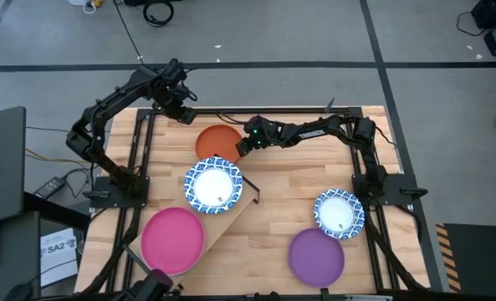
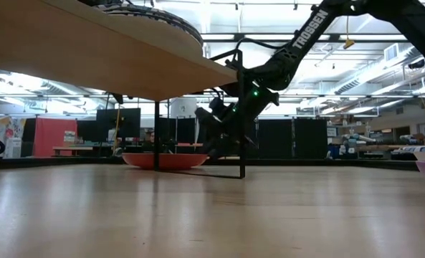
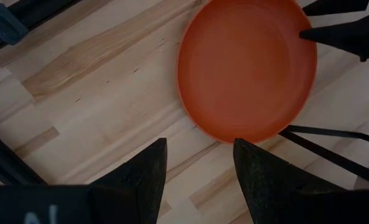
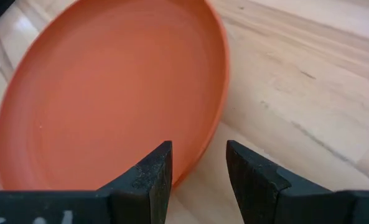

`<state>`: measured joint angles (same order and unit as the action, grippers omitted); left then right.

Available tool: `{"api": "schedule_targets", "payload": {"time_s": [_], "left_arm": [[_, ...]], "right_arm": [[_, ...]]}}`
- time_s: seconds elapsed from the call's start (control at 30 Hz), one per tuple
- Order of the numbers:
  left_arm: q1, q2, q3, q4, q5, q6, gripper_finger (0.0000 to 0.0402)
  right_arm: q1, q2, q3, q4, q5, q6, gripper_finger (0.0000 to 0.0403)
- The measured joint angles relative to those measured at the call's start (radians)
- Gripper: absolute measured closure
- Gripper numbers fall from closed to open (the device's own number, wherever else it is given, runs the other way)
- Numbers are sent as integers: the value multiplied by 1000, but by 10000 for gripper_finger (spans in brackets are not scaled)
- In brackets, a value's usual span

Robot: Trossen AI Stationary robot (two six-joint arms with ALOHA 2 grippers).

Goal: Place and stack plates onto a shelf
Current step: Stack the orange plate on top of the pink plate on the shelf

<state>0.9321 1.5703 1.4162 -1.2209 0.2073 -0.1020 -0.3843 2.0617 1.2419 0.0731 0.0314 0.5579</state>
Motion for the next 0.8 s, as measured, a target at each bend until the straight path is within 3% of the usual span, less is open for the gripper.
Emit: {"api": "schedule_targets", "payload": {"time_s": [0.27, 0.8], "left_arm": [[0, 0, 0, 0, 0, 0, 210], [-1, 0, 0, -2, 0, 0, 210]], "right_arm": [[1, 0, 0, -9, 7, 35, 255], [14, 56, 4, 7, -29, 98, 321]]}}
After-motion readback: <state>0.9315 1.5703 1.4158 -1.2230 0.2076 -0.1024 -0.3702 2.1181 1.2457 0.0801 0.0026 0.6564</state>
